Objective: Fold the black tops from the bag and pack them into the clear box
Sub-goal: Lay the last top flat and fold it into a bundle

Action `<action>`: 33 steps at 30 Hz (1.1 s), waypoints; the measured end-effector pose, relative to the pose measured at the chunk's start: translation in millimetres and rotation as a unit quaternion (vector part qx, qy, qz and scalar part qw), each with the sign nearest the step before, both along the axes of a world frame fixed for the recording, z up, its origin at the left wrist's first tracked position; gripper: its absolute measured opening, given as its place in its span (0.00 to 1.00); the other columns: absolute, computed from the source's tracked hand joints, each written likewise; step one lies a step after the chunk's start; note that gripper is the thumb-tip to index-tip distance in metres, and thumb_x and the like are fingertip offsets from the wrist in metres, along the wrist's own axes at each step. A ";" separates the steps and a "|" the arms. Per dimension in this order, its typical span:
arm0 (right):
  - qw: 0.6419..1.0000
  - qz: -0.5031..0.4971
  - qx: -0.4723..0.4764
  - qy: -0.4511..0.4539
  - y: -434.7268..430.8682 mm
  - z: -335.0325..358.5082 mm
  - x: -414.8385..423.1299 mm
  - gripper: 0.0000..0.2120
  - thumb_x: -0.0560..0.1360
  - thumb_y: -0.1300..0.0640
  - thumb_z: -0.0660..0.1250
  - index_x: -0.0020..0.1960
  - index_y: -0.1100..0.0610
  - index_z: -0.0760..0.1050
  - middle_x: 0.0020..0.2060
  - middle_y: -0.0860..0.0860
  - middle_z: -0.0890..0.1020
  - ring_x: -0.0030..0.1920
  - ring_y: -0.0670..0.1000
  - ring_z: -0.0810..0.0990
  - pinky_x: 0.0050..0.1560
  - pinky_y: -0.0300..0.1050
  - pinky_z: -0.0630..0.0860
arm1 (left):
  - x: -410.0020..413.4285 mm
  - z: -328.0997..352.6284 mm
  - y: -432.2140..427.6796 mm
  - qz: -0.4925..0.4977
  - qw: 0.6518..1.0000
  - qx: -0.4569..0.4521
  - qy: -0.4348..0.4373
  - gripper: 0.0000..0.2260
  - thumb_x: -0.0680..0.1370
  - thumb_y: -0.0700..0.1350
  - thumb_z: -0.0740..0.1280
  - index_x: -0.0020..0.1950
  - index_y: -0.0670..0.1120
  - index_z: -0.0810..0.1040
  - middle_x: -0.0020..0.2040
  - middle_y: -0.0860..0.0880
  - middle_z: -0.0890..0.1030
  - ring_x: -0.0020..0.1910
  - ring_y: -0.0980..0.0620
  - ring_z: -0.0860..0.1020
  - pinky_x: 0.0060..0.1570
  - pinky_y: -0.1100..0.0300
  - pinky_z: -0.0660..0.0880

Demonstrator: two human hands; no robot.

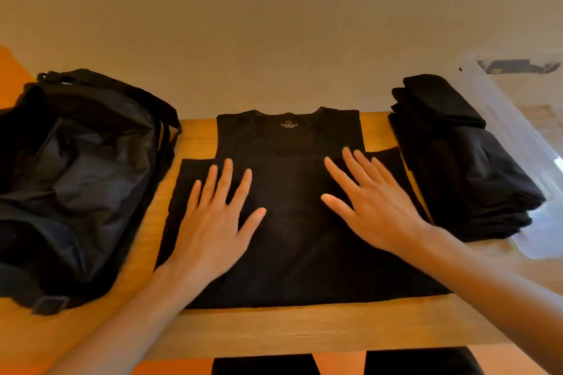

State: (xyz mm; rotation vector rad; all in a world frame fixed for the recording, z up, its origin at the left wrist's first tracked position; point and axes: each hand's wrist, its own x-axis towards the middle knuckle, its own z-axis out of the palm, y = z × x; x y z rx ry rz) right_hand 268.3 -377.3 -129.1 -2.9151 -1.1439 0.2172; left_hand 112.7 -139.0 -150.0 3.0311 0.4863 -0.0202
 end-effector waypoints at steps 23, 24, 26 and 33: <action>0.983 -0.111 0.142 0.011 31.3 15.2 64.0 0.28 0.85 0.42 0.50 0.82 0.52 0.57 0.79 0.57 0.64 0.79 0.59 0.59 0.78 0.57 0.58 | 63.9 31.0 43.9 0.081 0.989 -0.091 -0.080 0.31 0.83 0.65 0.50 0.82 0.50 0.60 0.81 0.44 0.59 0.80 0.43 0.55 0.77 0.44 0.57; 0.979 -0.114 0.166 0.020 44.6 17.4 85.2 0.26 0.86 0.45 0.52 0.81 0.53 0.60 0.76 0.57 0.68 0.77 0.60 0.64 0.76 0.58 0.62 | 86.2 33.0 53.0 0.079 0.985 -0.122 -0.089 0.28 0.85 0.62 0.50 0.82 0.51 0.61 0.81 0.44 0.60 0.81 0.43 0.56 0.77 0.44 0.57; 0.979 -0.125 0.159 0.021 69.1 18.0 128.1 0.23 0.86 0.48 0.52 0.77 0.56 0.65 0.70 0.60 0.75 0.71 0.62 0.72 0.71 0.59 0.66 | 130.1 32.5 77.6 0.079 0.981 -0.151 -0.090 0.25 0.86 0.58 0.49 0.81 0.50 0.63 0.79 0.43 0.65 0.78 0.41 0.63 0.75 0.43 0.62; 0.925 -0.228 0.064 0.297 107.7 14.7 205.3 0.30 0.81 0.40 0.65 0.69 0.64 0.74 0.68 0.60 0.76 0.67 0.61 0.74 0.68 0.55 0.70 | 210.0 21.1 137.3 0.121 0.953 -0.237 0.147 0.22 0.85 0.60 0.55 0.53 0.45 0.79 0.52 0.45 0.75 0.51 0.46 0.76 0.55 0.52 0.70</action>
